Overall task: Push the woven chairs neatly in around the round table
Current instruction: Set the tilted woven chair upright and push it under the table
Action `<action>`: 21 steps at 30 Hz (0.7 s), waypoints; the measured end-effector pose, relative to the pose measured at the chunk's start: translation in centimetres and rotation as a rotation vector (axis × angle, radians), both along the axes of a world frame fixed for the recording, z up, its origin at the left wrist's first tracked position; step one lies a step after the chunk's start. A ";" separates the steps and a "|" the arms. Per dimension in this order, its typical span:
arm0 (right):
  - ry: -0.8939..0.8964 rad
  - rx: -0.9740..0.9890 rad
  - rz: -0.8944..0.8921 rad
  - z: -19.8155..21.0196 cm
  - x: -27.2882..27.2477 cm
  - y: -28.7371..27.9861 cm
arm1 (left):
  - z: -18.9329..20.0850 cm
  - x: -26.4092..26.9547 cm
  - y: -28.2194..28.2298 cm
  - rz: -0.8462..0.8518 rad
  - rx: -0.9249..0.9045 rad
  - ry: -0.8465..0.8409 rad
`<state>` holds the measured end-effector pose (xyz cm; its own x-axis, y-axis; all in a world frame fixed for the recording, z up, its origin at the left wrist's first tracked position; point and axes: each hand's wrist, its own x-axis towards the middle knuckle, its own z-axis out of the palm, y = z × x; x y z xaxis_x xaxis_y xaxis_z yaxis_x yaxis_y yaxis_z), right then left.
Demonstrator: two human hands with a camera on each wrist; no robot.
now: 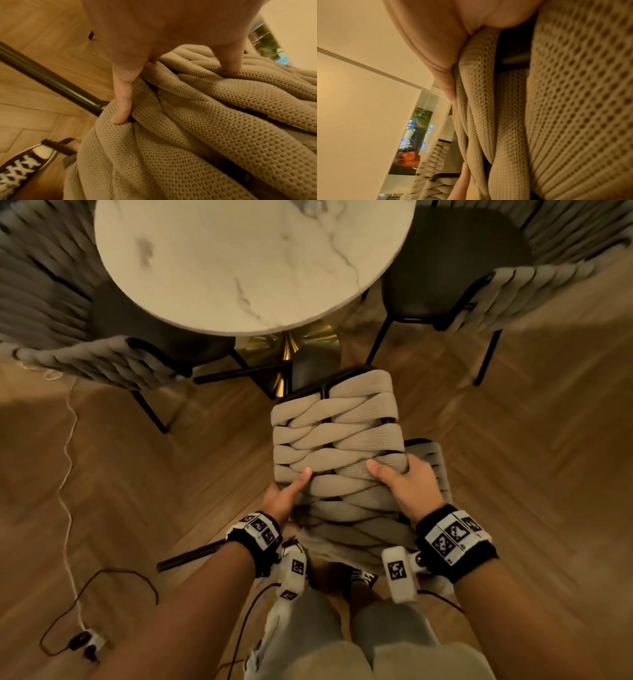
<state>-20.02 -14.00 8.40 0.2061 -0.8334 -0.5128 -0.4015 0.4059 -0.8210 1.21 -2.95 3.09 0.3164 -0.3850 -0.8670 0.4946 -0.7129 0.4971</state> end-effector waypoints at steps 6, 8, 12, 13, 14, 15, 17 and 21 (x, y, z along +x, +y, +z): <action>0.134 -0.127 0.095 4.5 2.9 -0.4 | 1.4 2.4 -2.1 -0.164 -0.058 0.080; 0.196 -0.102 0.149 5.4 3.9 -0.2 | -0.1 2.4 -2.2 -0.182 -0.040 0.127; 0.363 -0.060 0.212 5.9 5.3 1.1 | 3.5 0.9 -1.8 -0.247 -0.088 0.250; 0.381 -0.050 0.199 5.9 5.6 1.4 | 4.7 0.7 -1.4 -0.263 -0.096 0.261; 0.394 -0.044 0.190 6.2 6.0 1.5 | 5.2 0.5 -1.1 -0.262 -0.097 0.265; 0.417 -0.039 0.201 6.2 6.5 1.6 | 5.5 0.5 -0.7 -0.259 -0.103 0.270; 0.458 -0.037 0.249 6.5 8.0 2.6 | 5.2 1.1 0.8 -0.267 -0.113 0.254; 0.387 -0.042 0.353 6.6 13.2 5.2 | 4.3 3.6 3.3 -0.181 -0.112 0.113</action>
<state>-6.84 -8.78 14.99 0.2806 -0.7689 -0.5746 -0.7848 0.1608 -0.5985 4.83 0.36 7.38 0.1372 -0.5223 -0.8417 0.4209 -0.7385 0.5268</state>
